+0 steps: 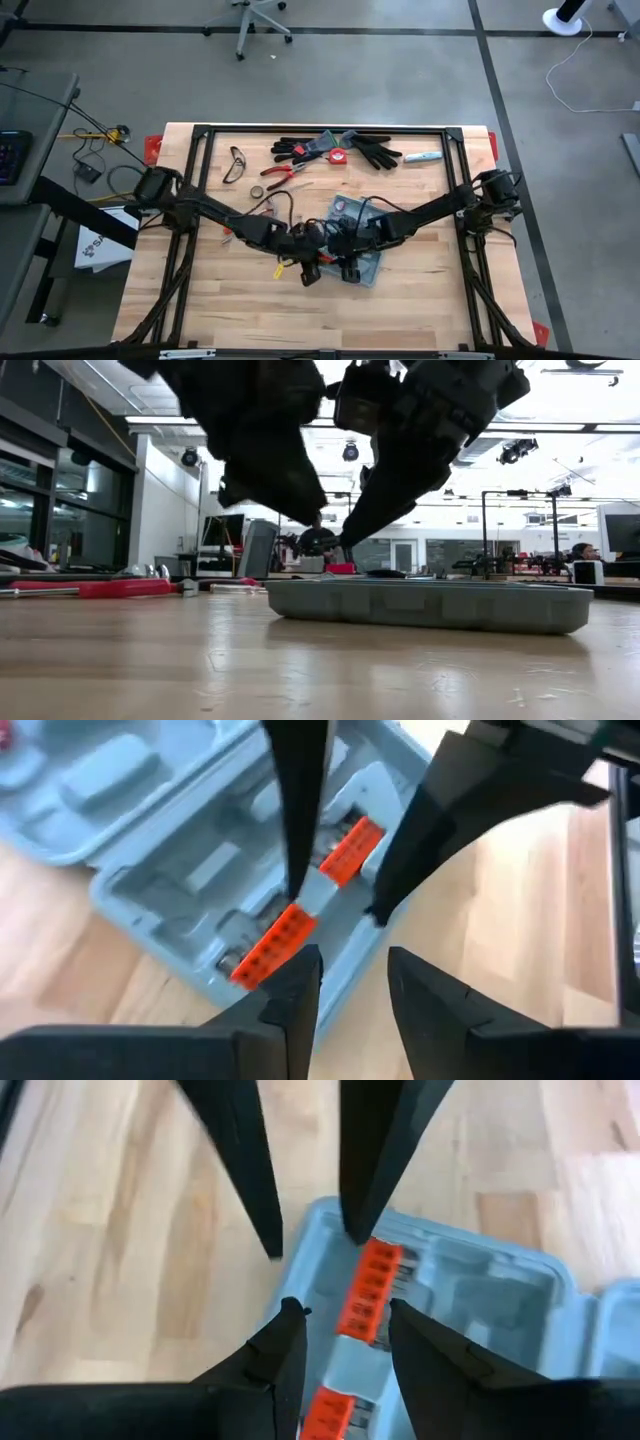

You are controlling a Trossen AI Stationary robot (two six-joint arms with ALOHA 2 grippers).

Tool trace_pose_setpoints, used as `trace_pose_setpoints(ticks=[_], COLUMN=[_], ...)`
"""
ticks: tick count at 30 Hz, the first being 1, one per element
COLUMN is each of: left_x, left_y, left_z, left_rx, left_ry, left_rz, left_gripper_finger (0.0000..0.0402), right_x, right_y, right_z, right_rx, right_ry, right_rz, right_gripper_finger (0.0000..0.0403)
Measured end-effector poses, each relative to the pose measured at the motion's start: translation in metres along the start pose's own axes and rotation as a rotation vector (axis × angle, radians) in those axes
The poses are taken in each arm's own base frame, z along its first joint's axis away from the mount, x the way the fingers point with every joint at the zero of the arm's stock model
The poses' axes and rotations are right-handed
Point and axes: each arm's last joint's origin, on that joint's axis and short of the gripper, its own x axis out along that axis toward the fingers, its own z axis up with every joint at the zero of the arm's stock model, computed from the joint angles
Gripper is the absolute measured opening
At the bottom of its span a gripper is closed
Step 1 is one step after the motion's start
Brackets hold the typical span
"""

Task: Prefit tool cases
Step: Remove the set of screwdriver bits from the gray tool box

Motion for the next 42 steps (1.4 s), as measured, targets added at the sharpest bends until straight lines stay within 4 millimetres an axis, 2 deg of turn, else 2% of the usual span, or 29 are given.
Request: trace_pose_setpoints(ticks=[5,8,15,18,22,32,38,42], left_x=[-0.01,-0.005,0.009,0.013,0.022,0.04,0.041,0.033], left_y=[-0.007,0.0,0.017,0.023,0.032,0.033,0.03,0.027], left_z=[-0.017,-0.034,-0.052,-0.05,-0.052,-0.052,-0.05,-0.046], left_rx=[0.005,-0.027,-0.138,-0.177,-0.204,-0.232,-0.248,-0.248], left_ry=[0.004,0.014,-0.074,-0.114,-0.08,-0.076,-0.086,-0.073], left_rz=[0.139,0.192,0.105,0.072,0.071,-0.034,-0.075,-0.123], left_gripper_finger=[0.0106,0.0106,0.0106,0.0106,0.0106,0.0106,0.0106,0.0105], right_x=[0.012,0.019,0.023,0.023,0.027,0.041,0.048,0.052], right_y=[0.001,-0.002,-0.009,-0.011,-0.012,-0.012,-0.014,-0.015], right_z=[-0.002,-0.006,-0.009,-0.009,-0.011,-0.017,-0.027,-0.032], right_rx=[-0.005,0.006,0.026,0.023,0.026,0.061,0.07,0.069], right_ry=[-0.011,0.008,0.031,0.036,0.051,0.062,0.144,0.184], right_rz=[0.011,-0.023,-0.063,-0.062,-0.041,-0.028,-0.042,-0.027], right_gripper_finger=[0.0133,0.0133,0.0133,0.0133,0.0133,0.0134,0.0135,0.0135])
